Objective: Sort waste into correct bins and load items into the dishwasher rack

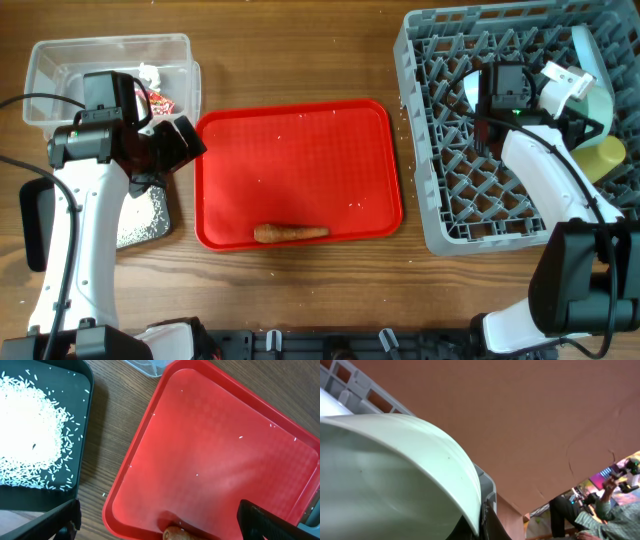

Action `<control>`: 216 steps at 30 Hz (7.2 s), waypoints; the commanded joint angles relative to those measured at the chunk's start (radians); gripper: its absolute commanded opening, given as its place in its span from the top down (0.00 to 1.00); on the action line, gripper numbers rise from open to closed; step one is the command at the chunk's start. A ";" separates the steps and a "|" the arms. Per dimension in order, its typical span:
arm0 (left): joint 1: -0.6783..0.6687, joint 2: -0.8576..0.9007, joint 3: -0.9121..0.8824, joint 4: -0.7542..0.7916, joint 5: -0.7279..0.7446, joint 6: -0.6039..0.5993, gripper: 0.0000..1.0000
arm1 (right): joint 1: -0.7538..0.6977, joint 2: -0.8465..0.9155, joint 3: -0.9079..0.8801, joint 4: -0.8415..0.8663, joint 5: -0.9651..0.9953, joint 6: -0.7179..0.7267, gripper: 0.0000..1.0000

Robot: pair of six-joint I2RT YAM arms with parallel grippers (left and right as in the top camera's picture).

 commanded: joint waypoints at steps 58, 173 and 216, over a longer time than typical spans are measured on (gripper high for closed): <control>-0.406 0.004 -0.150 -0.102 0.167 -0.825 0.00 | 0.293 -0.497 -0.140 -0.154 -1.336 -0.192 0.01; -0.151 0.151 -0.031 -0.075 -0.027 0.164 0.00 | 0.264 -0.483 -0.139 -0.166 -1.629 -0.165 0.00; -0.174 -0.925 -0.410 0.153 0.002 0.103 0.00 | 0.264 -1.212 -0.342 -0.306 -1.337 -0.105 0.00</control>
